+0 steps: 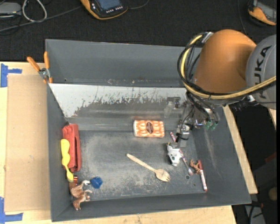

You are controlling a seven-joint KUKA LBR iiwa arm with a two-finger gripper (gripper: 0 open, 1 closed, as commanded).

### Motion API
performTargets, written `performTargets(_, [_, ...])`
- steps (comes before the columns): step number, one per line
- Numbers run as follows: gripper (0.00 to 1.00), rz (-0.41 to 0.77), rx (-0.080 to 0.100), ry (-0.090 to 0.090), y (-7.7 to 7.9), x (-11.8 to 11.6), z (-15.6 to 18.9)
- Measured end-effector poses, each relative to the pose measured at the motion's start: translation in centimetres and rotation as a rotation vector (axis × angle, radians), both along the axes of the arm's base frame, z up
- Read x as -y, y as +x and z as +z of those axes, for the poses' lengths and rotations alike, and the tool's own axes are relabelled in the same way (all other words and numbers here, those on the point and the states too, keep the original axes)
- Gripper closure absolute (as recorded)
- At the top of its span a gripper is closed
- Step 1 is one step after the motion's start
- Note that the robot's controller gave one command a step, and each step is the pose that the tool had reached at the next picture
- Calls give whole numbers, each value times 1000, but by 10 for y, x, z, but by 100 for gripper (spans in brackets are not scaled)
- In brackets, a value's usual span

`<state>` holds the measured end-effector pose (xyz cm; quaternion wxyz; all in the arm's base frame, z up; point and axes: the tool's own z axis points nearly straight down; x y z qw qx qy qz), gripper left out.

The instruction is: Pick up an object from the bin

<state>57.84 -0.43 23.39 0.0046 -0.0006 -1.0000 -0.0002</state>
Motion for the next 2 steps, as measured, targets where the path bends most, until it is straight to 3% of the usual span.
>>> performTargets(1, [0,0,8,0,2,0,4])
performTargets(2, [0,-86,10,1,24,2,-84])
